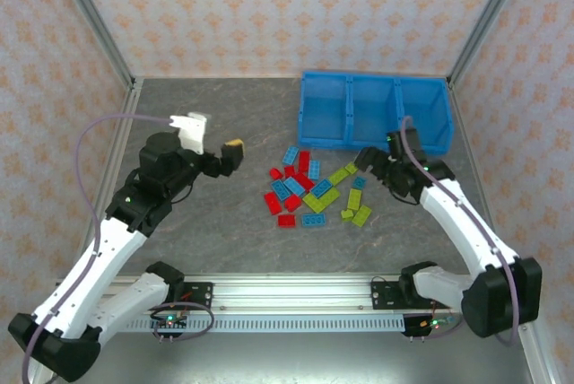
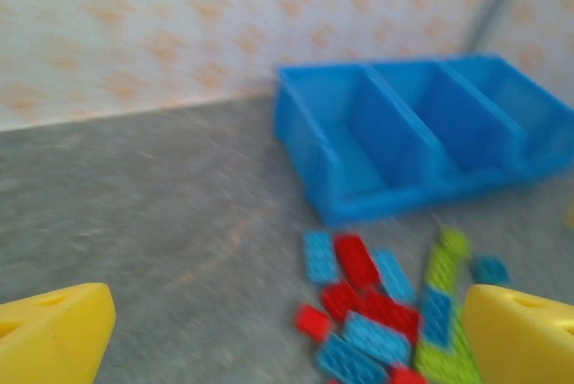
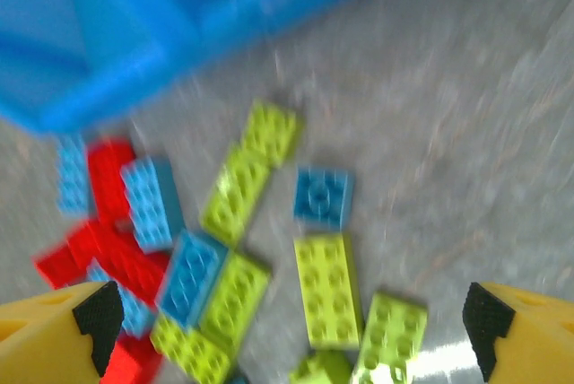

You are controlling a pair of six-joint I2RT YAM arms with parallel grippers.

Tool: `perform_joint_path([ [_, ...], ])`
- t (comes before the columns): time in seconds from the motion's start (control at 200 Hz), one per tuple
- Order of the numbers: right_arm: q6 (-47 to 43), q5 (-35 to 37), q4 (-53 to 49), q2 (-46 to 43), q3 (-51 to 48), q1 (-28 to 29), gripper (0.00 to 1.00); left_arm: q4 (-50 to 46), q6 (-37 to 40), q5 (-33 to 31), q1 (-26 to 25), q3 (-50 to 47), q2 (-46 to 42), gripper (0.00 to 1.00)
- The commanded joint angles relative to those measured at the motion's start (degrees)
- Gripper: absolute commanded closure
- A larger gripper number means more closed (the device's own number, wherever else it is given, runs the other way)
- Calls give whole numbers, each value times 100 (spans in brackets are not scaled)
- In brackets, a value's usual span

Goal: Sort the legos into containers by color

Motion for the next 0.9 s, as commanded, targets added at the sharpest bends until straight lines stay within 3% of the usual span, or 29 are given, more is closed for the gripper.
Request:
perform_joint_path([
  [0.0,85,69,-791,377,283,430,1,-1648,1108,948,-478,421,258,0],
  [0.11,159,360,-689,824,185,564,0,-1666,1793,1222,-825,260,313,0],
  [0.21,67,531,-407,1148,38,608,11,-1305,2025,1368,-909,-125,265,0],
  [0.34,-207,423,-75,1625,135,748,15,-1026,2123,1569,-913,-466,249,0],
  [0.46,-363,634,116,2148,188,798,34,-1053,2189,1529,-908,-563,295,0],
  [0.546,-427,786,177,2426,248,803,40,-1022,2158,1524,-908,-619,277,0],
  [0.776,-448,648,446,2499,61,808,60,-999,2139,1439,-911,-658,265,0],
  [0.891,-438,598,556,2270,-90,814,64,-993,2126,1405,-908,-658,269,0],
])
